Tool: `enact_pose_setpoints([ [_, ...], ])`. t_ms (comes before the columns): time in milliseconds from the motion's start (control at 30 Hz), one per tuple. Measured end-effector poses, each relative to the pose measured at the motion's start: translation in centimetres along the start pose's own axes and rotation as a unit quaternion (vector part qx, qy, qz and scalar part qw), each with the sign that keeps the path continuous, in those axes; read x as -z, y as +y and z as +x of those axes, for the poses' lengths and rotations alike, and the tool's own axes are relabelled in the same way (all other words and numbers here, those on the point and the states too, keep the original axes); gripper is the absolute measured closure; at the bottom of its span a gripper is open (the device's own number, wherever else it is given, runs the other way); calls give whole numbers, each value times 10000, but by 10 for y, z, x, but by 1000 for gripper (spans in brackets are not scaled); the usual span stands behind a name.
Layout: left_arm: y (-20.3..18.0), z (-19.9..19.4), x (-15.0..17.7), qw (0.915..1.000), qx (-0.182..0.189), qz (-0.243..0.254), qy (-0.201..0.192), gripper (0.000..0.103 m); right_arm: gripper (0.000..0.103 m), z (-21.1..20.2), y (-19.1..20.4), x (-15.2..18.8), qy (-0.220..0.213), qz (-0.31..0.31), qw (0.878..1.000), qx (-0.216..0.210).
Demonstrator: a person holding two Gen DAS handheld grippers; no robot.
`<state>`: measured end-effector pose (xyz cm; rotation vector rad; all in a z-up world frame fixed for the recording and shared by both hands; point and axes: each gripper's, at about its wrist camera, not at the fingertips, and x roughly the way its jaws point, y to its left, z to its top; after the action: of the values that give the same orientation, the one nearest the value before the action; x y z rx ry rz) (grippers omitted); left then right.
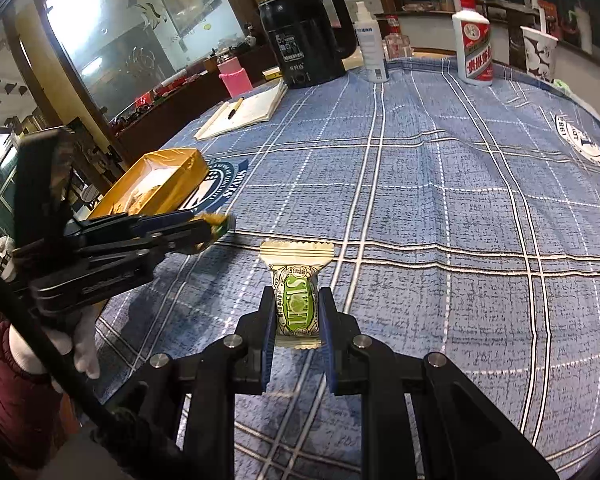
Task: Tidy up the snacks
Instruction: 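Grasp a green pea bag with the right tool while the left tool grasps the other pea bag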
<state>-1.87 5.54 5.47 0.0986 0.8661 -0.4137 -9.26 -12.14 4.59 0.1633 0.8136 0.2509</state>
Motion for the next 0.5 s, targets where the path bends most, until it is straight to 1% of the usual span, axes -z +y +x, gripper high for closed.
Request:
enact_pose_setpoints([
  [33, 1, -4, 2, 10000, 14, -34, -41, 93, 84, -1, 3, 1, -10, -27, 10000, 0],
  [67, 3, -12, 6, 9999, 76, -107, -97, 100, 84, -3, 8, 2, -23, -61, 10000, 5],
  [167, 8, -29, 15, 9989, 170, -329, -279, 101, 84, -3, 19, 3, -19, -139, 9999, -25],
  [267, 16, -35, 23, 9983, 239, -458, -262, 100, 84, -3, 31, 5, -39, -246, 9997, 42],
  [300, 16, -35, 24, 9983, 269, -442, -267, 97, 84, -4, 33, 5, -54, -256, 9996, 42],
  [367, 11, -30, 25, 9986, 391, -306, -167, 75, 84, -6, 36, 7, -76, -239, 9997, 16],
  [400, 7, -27, 26, 9988, 403, -254, -134, 48, 84, -7, 38, 9, -78, -226, 9997, 5],
  [433, 3, -24, 26, 9988, 417, -197, -145, 30, 84, -7, 38, 10, -74, -218, 9997, -4],
  [467, -3, -21, 26, 9987, 444, -114, -202, 28, 84, -8, 39, 11, -65, -210, 9998, -8],
  [500, -10, -16, 26, 9988, 451, -1, -212, 28, 84, -9, 40, 14, -54, -206, 9998, -11],
])
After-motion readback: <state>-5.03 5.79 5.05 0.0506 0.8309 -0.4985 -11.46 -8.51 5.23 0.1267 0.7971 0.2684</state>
